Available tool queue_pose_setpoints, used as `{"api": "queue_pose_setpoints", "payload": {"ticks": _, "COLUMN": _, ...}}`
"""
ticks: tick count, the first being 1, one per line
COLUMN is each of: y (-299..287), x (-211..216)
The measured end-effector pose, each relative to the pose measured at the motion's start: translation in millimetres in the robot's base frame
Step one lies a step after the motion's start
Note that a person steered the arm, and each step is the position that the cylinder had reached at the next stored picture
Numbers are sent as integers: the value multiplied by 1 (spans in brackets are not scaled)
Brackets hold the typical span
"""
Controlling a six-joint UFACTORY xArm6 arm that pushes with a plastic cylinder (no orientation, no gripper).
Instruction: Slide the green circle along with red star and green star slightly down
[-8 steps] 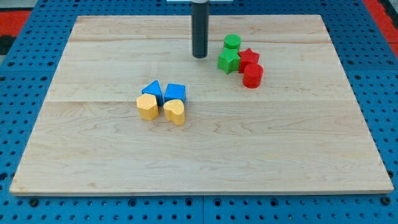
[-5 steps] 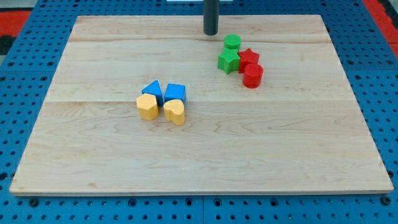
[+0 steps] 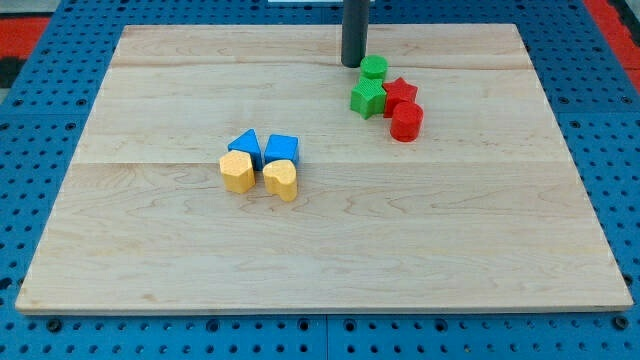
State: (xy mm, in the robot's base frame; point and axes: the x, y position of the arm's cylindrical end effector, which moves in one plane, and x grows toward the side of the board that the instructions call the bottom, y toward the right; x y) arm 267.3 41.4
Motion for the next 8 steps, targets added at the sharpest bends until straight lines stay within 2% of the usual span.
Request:
{"api": "queue_pose_setpoints", "payload": {"ticks": 3, "y": -3, "x": 20}}
{"api": "queue_pose_setpoints", "payload": {"ticks": 7, "y": 3, "x": 2}}
{"api": "queue_pose_setpoints", "payload": {"ticks": 8, "y": 10, "x": 10}}
